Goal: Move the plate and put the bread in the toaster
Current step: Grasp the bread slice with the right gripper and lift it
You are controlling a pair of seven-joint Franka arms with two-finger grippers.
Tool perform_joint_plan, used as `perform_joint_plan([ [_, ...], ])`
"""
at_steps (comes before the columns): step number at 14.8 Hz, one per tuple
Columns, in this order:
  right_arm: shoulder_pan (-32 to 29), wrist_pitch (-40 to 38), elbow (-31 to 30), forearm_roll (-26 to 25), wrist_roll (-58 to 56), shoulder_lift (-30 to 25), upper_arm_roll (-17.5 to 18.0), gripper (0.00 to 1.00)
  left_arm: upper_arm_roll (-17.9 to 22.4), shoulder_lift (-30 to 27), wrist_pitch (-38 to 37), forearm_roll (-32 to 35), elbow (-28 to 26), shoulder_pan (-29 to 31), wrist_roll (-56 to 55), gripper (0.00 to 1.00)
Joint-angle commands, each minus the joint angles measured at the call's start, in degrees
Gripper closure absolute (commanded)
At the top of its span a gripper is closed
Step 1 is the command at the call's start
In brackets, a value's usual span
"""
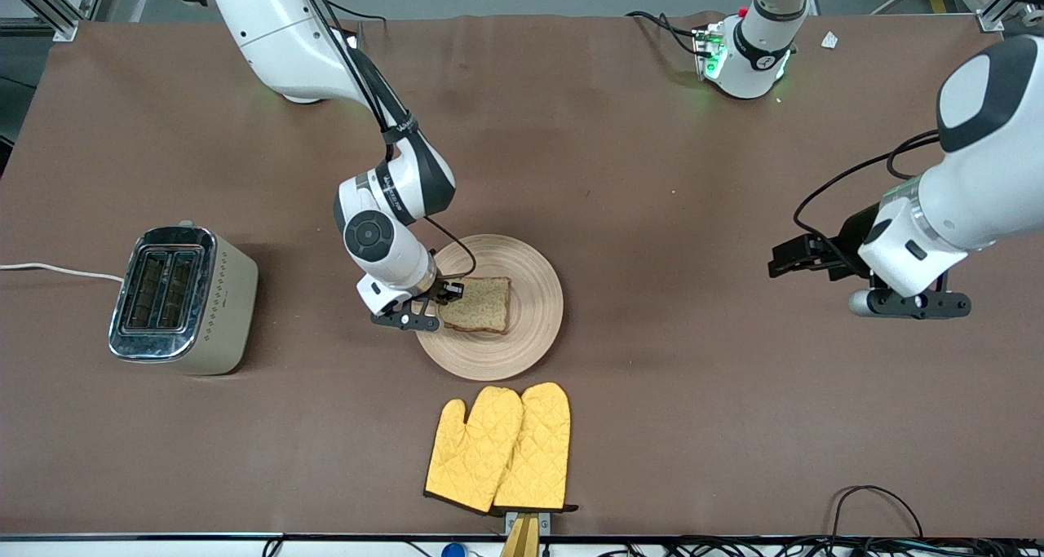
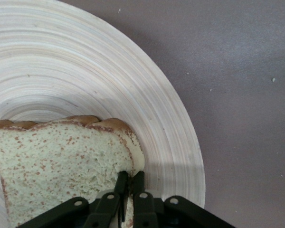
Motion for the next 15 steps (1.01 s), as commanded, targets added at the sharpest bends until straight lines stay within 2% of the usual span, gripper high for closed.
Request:
perform_joint_plan([
  [1, 0.18, -0.64, -0.06, 0.24, -0.44, -0.85, -0.37, 1.00, -0.59, -3.94, -2.66, 4.03, 0.45, 0.52, 0.44, 0.00],
  [2, 0.35, -2.04, 0.11, -0.72, -0.36, -1.47, -0.81, 1.00, -0.68, -4.73, -3.88, 5.26, 0.45, 0.43, 0.44, 0.00],
  [5, 0.71, -11.58, 0.73, -11.59, -0.01, -6.20, -1.87, 1.00, -0.33, -8.85, -5.38, 9.83, 0.45, 0.69, 0.97, 0.00],
  [8, 0.18, -20.75, 3.10, -18.64, -0.09, -10.16, -2.83, 1.00, -0.07, -10.89, -9.15, 9.85, 1.67, 0.87, 2.72, 0.00],
  [10, 0.18, -28.20, 5.99, -20.93, -0.44, -12.10, -3.27, 1.00, 0.11, -10.89, -12.23, 9.32, 3.87, 1.13, 3.17, 0.00],
  [13, 0.27, -43.13, 12.40, -30.22, 0.08, -12.72, -3.19, 1.00, 0.28, -11.24, -13.30, 8.97, 4.40, 2.63, 3.26, 0.00],
  [14, 0.18, -47.18, 13.29, -34.44, -0.35, -12.72, -3.19, 1.00, 2.81, -12.46, -13.30, 7.92, 4.41, 1.23, 3.87, 0.00],
  [15, 0.01, -49.75, 13.13, -38.65, -0.53, -13.16, -3.10, 1.00, 8.93, -15.17, -13.30, 5.47, 3.97, -2.96, 5.53, 0.00],
])
